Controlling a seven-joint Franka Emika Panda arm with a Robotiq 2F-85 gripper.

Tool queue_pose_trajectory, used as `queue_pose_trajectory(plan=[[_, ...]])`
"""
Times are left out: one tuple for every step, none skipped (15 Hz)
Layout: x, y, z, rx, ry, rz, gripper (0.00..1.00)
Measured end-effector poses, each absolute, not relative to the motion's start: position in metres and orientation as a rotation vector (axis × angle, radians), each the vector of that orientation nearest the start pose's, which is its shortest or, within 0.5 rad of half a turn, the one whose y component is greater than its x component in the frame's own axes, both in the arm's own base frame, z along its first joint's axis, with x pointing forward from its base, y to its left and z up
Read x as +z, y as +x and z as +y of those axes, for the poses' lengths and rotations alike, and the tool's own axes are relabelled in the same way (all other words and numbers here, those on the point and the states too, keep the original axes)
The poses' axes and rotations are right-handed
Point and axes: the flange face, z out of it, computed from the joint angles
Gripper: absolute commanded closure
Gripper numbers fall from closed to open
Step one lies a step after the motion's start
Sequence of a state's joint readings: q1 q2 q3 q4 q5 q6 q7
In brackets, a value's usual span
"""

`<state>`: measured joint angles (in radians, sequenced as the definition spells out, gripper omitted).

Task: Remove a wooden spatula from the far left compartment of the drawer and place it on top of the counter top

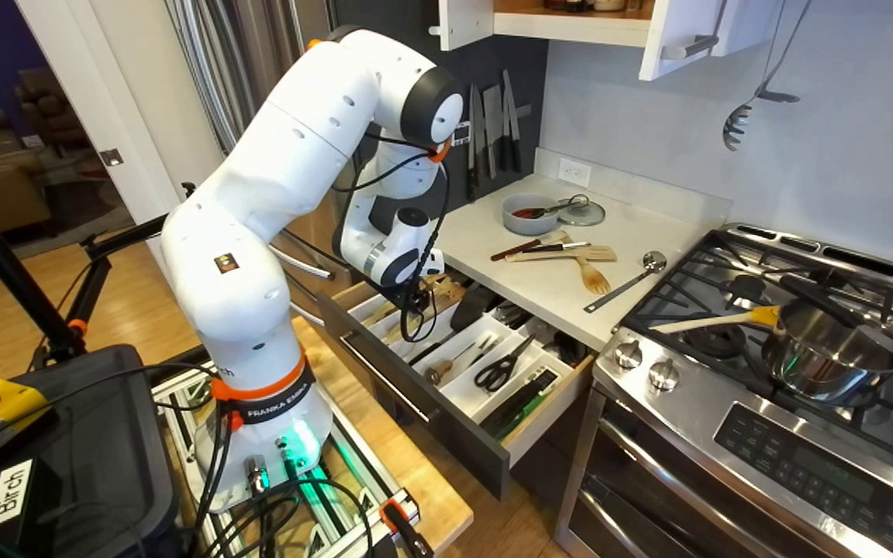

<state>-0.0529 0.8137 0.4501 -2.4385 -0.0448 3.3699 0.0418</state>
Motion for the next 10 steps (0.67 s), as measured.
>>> queue_pose_trajectory(plan=[[0.042,0.402,0.215,-0.175,-2.756,-0.334,0.0],[0.042,0.403,0.217,-0.174,-2.748,-0.337,0.0],[0.045,0.402,0.223,-0.173,-2.739,-0.348,0.0],[0.048,0.399,0.231,-0.172,-2.728,-0.366,0.0],[0.052,0.396,0.239,-0.172,-2.718,-0.388,0.0],[0.056,0.393,0.248,-0.173,-2.71,-0.412,0.0],[0.059,0.391,0.255,-0.175,-2.706,-0.426,0.0],[0.061,0.39,0.259,-0.18,-2.705,-0.439,0.0],[0.062,0.391,0.261,-0.183,-2.705,-0.445,0.0],[0.061,0.393,0.26,-0.182,-2.708,-0.442,0.0]])
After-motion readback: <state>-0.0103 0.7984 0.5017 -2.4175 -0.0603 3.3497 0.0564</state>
